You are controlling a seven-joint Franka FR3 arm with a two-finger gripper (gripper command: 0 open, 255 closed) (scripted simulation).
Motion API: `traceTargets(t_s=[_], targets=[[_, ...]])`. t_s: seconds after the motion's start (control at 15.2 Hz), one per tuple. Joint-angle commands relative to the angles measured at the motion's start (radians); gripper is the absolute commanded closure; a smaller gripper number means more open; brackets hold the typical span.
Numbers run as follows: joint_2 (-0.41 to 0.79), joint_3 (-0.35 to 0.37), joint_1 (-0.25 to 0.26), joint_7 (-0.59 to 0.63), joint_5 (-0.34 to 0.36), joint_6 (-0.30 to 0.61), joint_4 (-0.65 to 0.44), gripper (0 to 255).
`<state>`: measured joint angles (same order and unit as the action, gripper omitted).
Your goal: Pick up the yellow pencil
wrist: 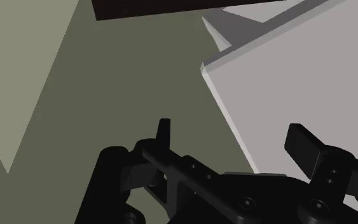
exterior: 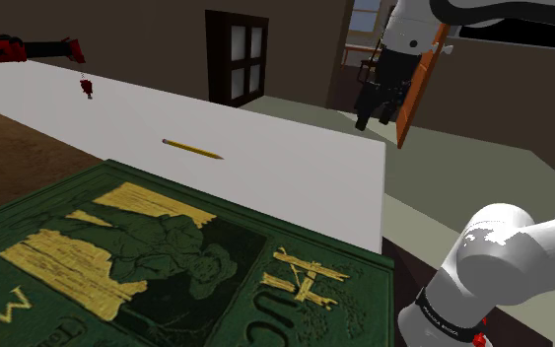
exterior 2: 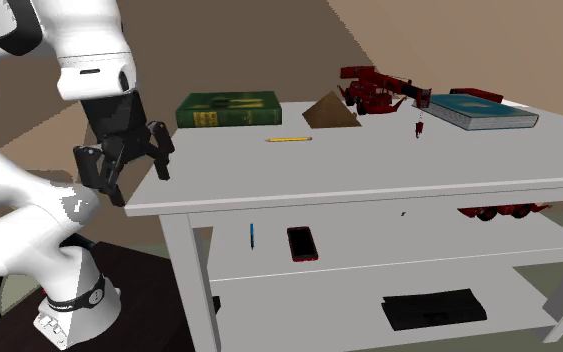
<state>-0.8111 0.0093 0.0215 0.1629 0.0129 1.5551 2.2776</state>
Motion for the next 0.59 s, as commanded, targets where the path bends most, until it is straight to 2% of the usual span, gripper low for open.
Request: traceTargets(t_s=[0.0, 0.53], targets=[[0.000, 0.000, 0.000, 0.000, 0.000, 0.000, 0.000, 0], [0.116, 0.192, 0.028, 0.159, -0.012, 0.153, -0.069, 0]])
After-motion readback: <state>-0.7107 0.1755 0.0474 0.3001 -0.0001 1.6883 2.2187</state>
